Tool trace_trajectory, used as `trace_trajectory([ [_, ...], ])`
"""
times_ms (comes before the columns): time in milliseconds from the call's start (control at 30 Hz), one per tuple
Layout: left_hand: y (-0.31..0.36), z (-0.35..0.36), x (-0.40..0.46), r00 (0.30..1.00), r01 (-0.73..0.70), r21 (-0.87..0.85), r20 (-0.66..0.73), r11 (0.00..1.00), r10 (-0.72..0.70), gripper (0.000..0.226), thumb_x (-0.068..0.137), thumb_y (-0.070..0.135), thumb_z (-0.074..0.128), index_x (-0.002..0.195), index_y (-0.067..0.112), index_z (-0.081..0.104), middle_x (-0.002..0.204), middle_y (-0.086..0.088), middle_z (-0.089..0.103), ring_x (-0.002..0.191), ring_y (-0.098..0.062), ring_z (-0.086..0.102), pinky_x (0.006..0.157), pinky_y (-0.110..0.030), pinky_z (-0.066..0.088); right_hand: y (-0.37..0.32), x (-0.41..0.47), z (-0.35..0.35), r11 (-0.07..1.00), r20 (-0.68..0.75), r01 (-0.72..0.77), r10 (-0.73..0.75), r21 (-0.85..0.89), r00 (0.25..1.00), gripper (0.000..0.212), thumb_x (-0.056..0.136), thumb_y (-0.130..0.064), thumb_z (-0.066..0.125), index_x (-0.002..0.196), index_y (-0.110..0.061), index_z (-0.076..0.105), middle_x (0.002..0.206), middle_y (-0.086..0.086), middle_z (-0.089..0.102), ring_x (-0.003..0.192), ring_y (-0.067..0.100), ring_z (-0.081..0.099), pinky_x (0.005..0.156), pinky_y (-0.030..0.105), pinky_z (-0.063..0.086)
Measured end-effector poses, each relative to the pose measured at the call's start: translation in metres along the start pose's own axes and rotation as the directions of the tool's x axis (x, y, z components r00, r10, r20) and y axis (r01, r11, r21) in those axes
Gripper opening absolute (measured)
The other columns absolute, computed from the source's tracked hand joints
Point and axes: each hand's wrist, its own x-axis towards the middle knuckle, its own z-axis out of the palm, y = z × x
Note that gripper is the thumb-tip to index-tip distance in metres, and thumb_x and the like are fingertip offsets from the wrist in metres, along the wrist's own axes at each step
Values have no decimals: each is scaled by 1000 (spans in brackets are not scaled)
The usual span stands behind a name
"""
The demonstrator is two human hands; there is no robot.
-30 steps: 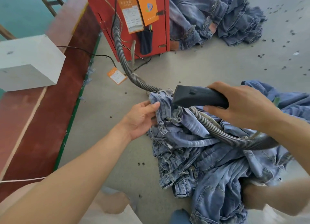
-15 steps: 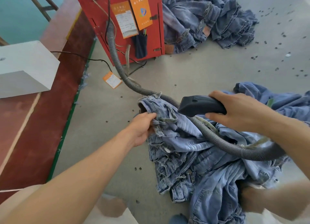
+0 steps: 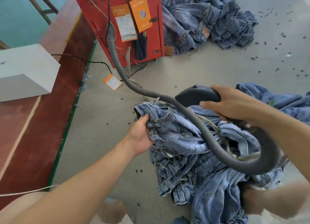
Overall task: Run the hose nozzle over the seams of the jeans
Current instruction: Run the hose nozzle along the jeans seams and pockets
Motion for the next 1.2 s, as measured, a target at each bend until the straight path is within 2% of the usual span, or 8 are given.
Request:
trace_trajectory([
  [133, 2, -1, -2, 997, 25, -19, 74, 1000, -23, 58, 111, 41, 28, 127, 9, 73, 139, -19, 64, 125, -34, 65, 92, -44, 60, -6, -7, 4, 990, 293, -69, 29, 127, 956, 13, 91, -47, 74, 92, -40, 64, 63, 4, 67, 47, 18, 59, 45, 28, 51],
  [400, 4, 6, -18, 992, -36, 105, 123, 994, 23, 47, 114, 30, 27, 150, 11, 49, 145, -15, 60, 133, -33, 59, 99, -42, 57, -8, 8, 5, 824, 77, -294, 294, 485, 953, 23, 99, -27, 70, 115, -12, 62, 67, 8, 56, 44, 16, 51, 41, 28, 48],
  [600, 13, 2, -25, 982, -130, 326, 174, 936, 76, 35, 111, 9, 38, 142, 13, 53, 137, -15, 66, 123, -33, 66, 89, -42, 59, -40, -17, -6, 986, 218, -48, 12, 159, 976, 10, 92, -42, 74, 91, -38, 64, 63, 1, 67, 48, 18, 59, 46, 31, 52],
  [700, 4, 2, -29, 970, -141, 486, 240, 862, 23, 36, 104, 9, 48, 133, 24, 63, 136, -11, 67, 126, -33, 64, 97, -48, 58, -60, -11, 10, 999, 147, 34, -32, -12, 989, 15, 91, -45, 72, 96, -36, 61, 67, 1, 70, 49, 18, 65, 47, 31, 53],
  [833, 1, -1, -31, 976, -204, 731, 207, 651, 74, 33, 98, 17, 55, 125, 34, 66, 131, 0, 70, 127, -31, 62, 109, -61, 46, -62, 5, 10, 993, -59, -65, 71, 95, 996, 22, 96, -35, 70, 110, -22, 60, 75, 6, 67, 54, 26, 64, 55, 41, 59],
  [967, 5, -1, -28, 953, -284, 894, 222, 346, 208, 39, 103, 1, 47, 134, 19, 59, 139, 12, 57, 135, -15, 49, 119, -35, 38, -51, -4, -13, 977, 140, -66, 38, 204, 989, 12, 93, -37, 74, 95, -32, 63, 64, 5, 63, 48, 18, 58, 46, 32, 52],
  [1067, 3, 0, -27, 900, -373, 928, 367, -20, 234, 27, 98, -7, 41, 108, 8, 61, 154, 9, 39, 139, -16, 38, 107, -10, 32, -59, -11, -2, 999, 298, -23, 8, 47, 954, 12, 90, -41, 75, 90, -36, 63, 62, 0, 67, 48, 15, 60, 46, 28, 51],
  [1200, 4, -7, -24, 910, -336, 930, 361, -149, 203, 33, 94, -11, 40, 116, 0, 62, 158, -1, 36, 137, -25, 43, 113, -36, 41, -67, -3, 20, 992, 69, -11, 20, -124, 997, 16, 94, -41, 70, 93, -31, 56, 66, -3, 66, 41, 6, 60, 44, 28, 48],
])
